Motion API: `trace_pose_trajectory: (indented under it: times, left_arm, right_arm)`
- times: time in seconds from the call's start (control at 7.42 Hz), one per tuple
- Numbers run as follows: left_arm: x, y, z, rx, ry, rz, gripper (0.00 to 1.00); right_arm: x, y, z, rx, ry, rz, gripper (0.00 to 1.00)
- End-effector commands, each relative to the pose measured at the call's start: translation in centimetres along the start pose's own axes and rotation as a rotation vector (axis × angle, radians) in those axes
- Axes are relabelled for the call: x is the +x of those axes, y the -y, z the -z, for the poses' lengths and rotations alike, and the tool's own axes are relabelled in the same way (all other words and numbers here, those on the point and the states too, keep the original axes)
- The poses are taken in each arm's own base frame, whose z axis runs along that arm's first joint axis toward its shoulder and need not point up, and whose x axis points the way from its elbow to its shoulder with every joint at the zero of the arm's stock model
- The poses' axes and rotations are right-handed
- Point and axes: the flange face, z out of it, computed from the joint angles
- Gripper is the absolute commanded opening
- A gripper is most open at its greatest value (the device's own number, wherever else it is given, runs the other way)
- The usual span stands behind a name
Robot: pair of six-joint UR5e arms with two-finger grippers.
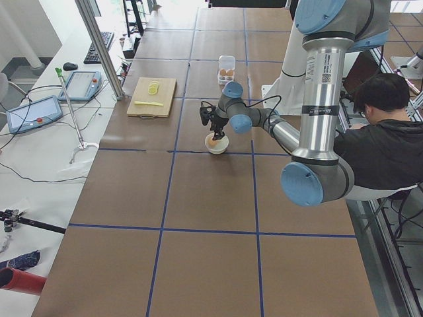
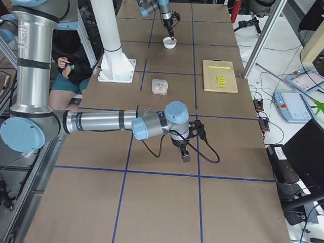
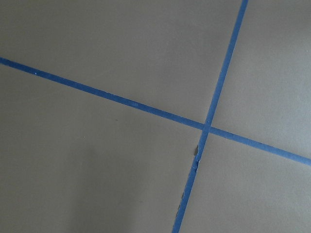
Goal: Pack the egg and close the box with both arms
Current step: 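Move the left gripper down over the brown egg in the white bowl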
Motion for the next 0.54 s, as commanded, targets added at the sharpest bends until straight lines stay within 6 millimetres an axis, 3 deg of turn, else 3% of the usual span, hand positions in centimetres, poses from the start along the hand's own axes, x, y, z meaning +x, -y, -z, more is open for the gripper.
trace_pose_trajectory:
  times: [0.0,0.4]
  left_arm:
    - [0.37,-0.04,-1.19,0.000,0.012,0.002,0.63]
    - [0.26,-0.95,-1.74,-0.017,0.020,-0.011,0.63]
  right_arm:
    - [0.06,-0.11,-0.07,-0.002,0.000,-0.002,1.00]
    - [0.06,-0.11,-0.07,-0.002,0.000,-0.002,1.00]
